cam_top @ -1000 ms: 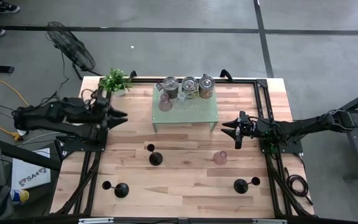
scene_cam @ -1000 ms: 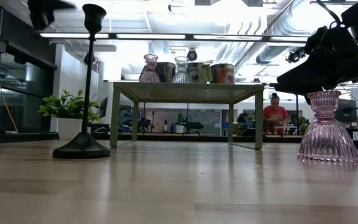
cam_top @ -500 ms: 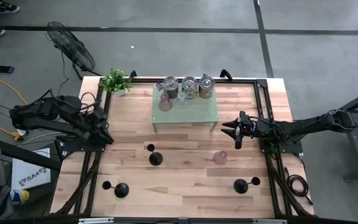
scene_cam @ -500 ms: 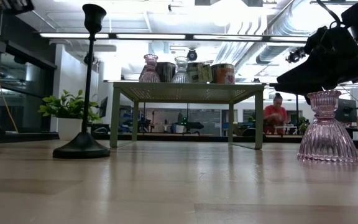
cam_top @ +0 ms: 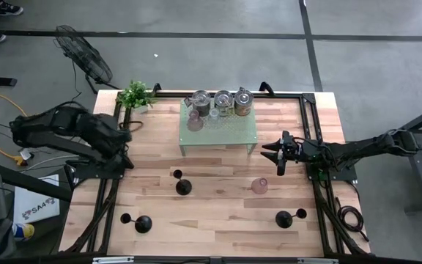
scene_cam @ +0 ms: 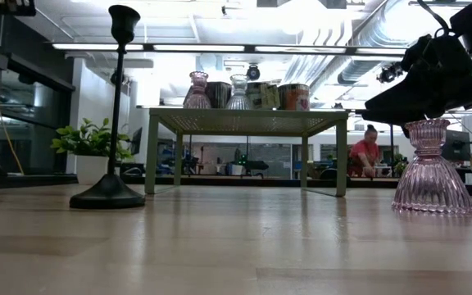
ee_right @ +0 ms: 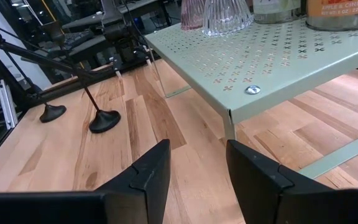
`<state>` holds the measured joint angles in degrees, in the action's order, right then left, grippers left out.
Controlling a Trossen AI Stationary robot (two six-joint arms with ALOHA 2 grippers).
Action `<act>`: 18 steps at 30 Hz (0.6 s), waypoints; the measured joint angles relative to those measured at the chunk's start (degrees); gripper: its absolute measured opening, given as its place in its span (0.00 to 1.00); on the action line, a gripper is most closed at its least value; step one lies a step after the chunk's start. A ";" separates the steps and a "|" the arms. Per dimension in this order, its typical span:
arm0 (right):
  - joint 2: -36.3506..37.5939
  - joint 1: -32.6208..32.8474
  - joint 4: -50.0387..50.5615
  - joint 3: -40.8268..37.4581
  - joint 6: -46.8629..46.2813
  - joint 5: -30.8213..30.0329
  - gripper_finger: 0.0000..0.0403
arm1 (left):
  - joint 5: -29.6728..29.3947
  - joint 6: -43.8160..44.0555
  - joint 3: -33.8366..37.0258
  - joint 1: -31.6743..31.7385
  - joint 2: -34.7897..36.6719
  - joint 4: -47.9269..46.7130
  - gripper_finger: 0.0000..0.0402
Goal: Pick & Place candle stick holders
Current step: Put the bottom left black candle holder on the shelf
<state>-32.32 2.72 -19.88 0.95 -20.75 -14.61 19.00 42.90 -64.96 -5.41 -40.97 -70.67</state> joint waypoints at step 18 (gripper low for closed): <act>0.00 0.02 0.00 0.00 0.00 0.00 0.37 | -12.11 29.67 -22.87 -28.04 -24.97 -17.97 0.00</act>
<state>-32.32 2.74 -19.88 0.95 -20.75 -14.61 6.90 72.57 -87.83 -33.45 -65.95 -88.64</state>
